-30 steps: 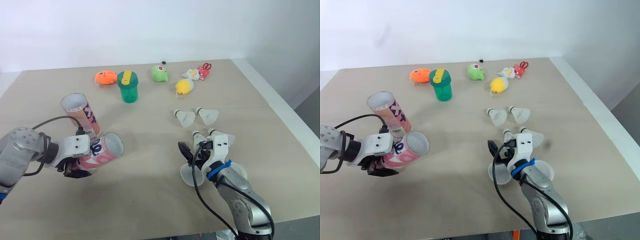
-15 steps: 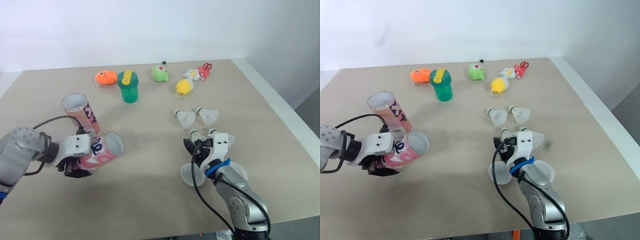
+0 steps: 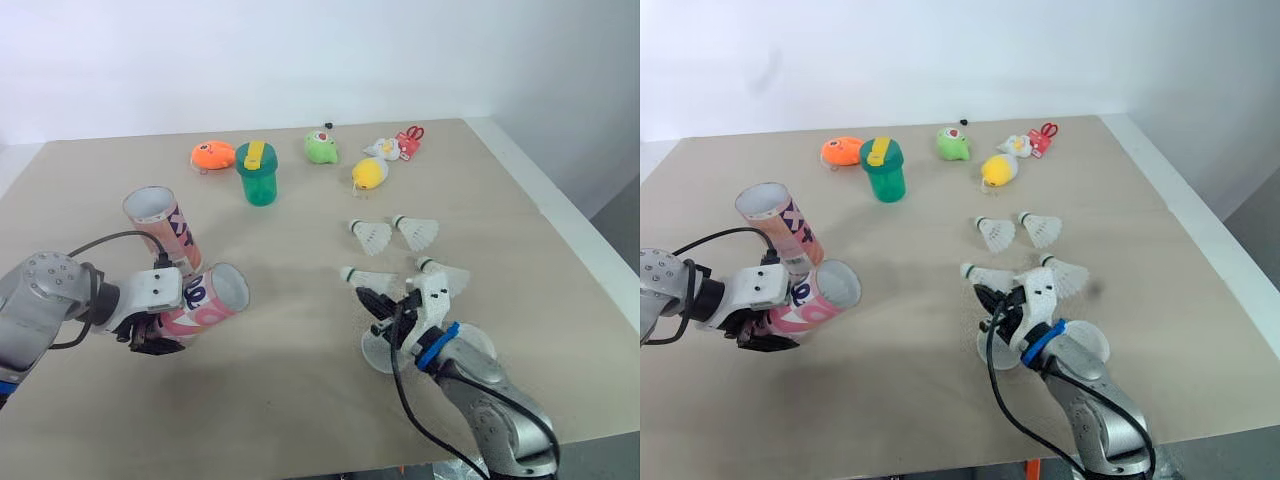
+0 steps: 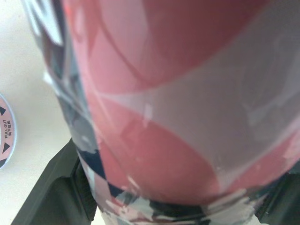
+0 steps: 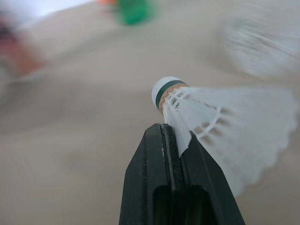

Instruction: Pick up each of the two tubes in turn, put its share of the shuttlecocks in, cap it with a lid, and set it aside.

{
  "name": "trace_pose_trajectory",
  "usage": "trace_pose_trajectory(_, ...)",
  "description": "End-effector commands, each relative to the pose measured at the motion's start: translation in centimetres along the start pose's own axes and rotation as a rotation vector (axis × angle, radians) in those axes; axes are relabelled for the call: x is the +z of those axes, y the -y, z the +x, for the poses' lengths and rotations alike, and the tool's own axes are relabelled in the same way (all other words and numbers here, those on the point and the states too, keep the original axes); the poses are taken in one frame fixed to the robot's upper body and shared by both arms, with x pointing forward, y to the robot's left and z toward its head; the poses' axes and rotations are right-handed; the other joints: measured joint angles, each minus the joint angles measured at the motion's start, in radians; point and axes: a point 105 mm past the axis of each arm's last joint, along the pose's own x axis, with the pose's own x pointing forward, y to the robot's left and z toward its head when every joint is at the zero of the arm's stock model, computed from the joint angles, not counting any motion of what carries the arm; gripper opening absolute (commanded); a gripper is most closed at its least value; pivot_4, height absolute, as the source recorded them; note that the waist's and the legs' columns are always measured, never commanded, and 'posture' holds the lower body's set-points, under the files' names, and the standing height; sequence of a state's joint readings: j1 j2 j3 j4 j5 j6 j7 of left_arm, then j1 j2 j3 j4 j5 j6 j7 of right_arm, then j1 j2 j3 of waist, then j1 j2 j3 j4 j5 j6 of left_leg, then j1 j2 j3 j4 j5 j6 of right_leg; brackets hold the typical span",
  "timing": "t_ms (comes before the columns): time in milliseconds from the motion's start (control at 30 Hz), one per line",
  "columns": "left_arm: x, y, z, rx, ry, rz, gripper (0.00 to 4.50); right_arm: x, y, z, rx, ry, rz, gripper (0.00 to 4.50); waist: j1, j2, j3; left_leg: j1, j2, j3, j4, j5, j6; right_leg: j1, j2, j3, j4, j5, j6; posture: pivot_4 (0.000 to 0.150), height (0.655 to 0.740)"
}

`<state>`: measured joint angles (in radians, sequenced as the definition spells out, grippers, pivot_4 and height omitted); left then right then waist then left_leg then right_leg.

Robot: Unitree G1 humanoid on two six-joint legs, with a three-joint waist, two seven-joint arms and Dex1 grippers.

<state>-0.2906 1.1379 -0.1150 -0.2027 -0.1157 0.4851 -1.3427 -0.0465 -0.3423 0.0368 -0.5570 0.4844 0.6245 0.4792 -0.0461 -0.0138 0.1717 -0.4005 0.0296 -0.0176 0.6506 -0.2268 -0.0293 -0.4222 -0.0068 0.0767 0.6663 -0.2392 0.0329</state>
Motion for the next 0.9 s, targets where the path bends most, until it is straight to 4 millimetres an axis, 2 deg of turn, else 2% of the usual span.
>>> trace_pose_trajectory(33, -0.3, 0.6, 1.1, -0.051, 0.001, -0.013, 3.67, 4.3, -3.5, 0.4, 0.273, 0.094, -0.117, 0.05, 0.0, 0.0, 0.0, 0.0, 0.0, 0.0, 0.001, 0.0, 0.0, 0.0, 0.0, 0.0, 0.0, 0.0, 0.0, 0.15, 0.74)
trace_pose_trajectory(167, -0.3, 0.4, 1.1, -0.052, 0.001, -0.01, 3.67, 5.8, -5.3, 1.9, 0.463, 0.043, -0.277, 0.05, 0.001, 0.0, 0.0, 0.0, -0.001, -0.001, 0.001, 0.0, 0.001, 0.001, 0.0, 0.0, 0.0, 0.0, 0.0, 0.15, 0.74)
trace_pose_trajectory(300, -0.1, 0.3, 1.1, -0.054, 0.003, -0.006, 3.67, 6.4, -6.7, 3.6, 0.589, 0.011, -0.366, 0.05, 0.004, 0.0, 0.0, 0.0, -0.001, -0.002, 0.001, 0.0, 0.001, 0.001, 0.001, -0.001, 0.0, 0.0, 0.0, 0.15, 0.74)
trace_pose_trajectory(433, -0.1, 0.4, 1.0, -0.058, 0.003, -0.007, 3.67, 6.1, -8.0, 5.3, 0.673, -0.028, -0.443, 0.05, 0.003, 0.0, 0.0, -0.001, -0.001, -0.002, 0.001, 0.0, 0.001, 0.001, 0.001, -0.001, 0.0, 0.0, 0.0, 0.15, 0.74)
trace_pose_trajectory(600, -0.2, 0.6, 1.0, -0.06, 0.002, -0.01, 3.67, 5.1, -9.5, 6.3, 0.773, -0.079, -0.533, 0.05, 0.003, 0.0, 0.0, -0.002, -0.001, -0.002, 0.001, 0.0, 0.001, 0.0, 0.0, -0.001, 0.0, 0.0, 0.001, 0.15, 0.74)
trace_pose_trajectory(700, -0.2, 0.8, 1.0, -0.061, 0.004, -0.012, 3.67, 5.5, -9.9, 6.9, 0.803, -0.063, -0.539, 0.95, 0.002, 0.0, 0.0, -0.002, -0.001, -0.002, 0.001, 0.0, 0.001, 0.0, 0.001, -0.001, 0.0, 0.0, 0.0, 0.15, 0.74)
trace_pose_trajectory(867, -0.3, 1.1, 1.0, -0.059, 0.004, -0.017, 3.67, 6.8, -10.2, 7.0, 0.832, -0.017, -0.504, 3.28, 0.002, 0.0, 0.0, -0.002, -0.001, -0.003, 0.001, 0.001, 0.001, 0.0, 0.001, -0.001, 0.0, 0.002, 0.004, 0.15, 0.74)
trace_pose_trajectory(900, -0.3, 1.1, 0.9, -0.058, 0.004, -0.018, 3.67, 7.0, -10.2, 6.9, 0.831, -0.011, -0.5, 3.6, 0.002, 0.0, 0.0, -0.002, -0.001, -0.003, 0.001, 0.0, 0.001, 0.0, 0.001, -0.001, 0.0, 0.003, 0.004, 0.15, 0.74)
